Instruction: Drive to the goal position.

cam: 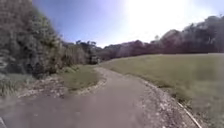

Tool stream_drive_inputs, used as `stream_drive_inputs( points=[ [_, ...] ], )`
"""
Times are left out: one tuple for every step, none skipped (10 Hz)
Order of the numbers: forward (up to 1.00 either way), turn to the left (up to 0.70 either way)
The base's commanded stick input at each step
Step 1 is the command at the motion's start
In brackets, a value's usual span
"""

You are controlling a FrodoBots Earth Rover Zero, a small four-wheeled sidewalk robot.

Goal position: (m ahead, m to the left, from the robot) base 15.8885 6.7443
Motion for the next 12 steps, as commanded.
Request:
stream_drive_inputs(
  points=[
    [0.7, 0.0],
    [0.7, 0.0],
    [0.7, 0.0],
    [0.7, 0.0],
    [0.7, 0.0],
    [0.7, 0.0],
    [0.7, 0.0],
    [0.7, 0.0],
    [0.7, 0.0],
    [0.7, 0.0],
    [0.7, 0.0],
    [0.7, 0.0]
  ],
)
